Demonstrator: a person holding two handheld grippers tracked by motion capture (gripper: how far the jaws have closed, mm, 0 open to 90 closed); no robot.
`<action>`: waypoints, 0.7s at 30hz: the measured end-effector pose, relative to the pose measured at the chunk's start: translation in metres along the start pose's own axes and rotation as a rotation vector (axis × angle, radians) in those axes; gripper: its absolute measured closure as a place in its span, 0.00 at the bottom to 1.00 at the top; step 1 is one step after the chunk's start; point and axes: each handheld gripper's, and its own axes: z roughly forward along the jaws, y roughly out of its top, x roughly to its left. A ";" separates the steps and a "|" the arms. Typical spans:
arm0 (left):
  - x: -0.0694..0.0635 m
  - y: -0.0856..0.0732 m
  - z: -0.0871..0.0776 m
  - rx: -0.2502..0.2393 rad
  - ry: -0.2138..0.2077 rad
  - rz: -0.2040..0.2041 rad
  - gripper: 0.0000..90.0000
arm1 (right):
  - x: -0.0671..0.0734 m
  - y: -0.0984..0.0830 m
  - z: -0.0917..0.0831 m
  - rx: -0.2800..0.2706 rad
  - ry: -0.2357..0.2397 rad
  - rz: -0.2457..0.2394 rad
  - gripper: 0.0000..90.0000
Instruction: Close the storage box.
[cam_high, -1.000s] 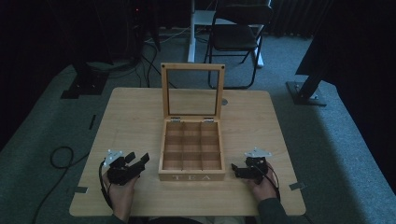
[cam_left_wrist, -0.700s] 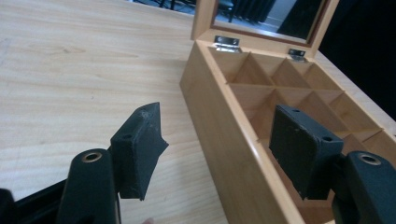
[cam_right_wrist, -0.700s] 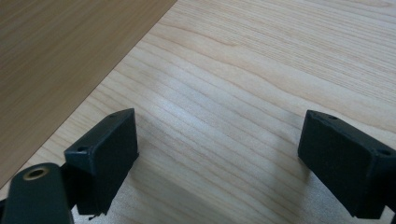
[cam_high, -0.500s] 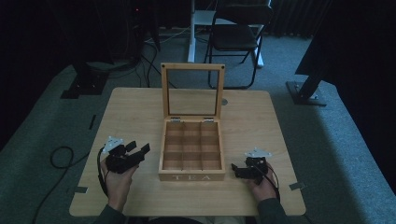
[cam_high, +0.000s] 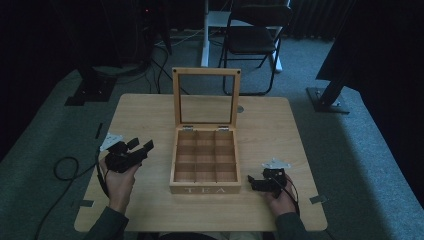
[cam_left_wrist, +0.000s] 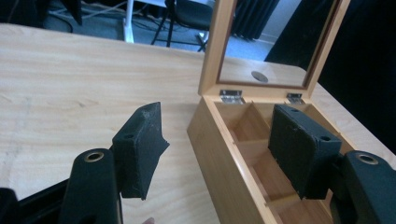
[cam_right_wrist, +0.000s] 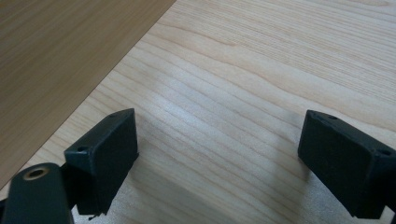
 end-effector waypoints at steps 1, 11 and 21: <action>0.000 0.000 0.000 0.000 0.000 0.000 0.39 | 0.000 0.000 0.000 0.000 0.000 0.000 0.13; 0.002 0.016 0.008 -0.002 -0.012 -0.017 0.39 | 0.000 0.000 0.000 0.000 -0.002 0.002 0.13; -0.001 0.046 0.018 -0.027 -0.022 0.027 0.38 | 0.001 0.000 0.000 -0.001 -0.005 0.004 0.13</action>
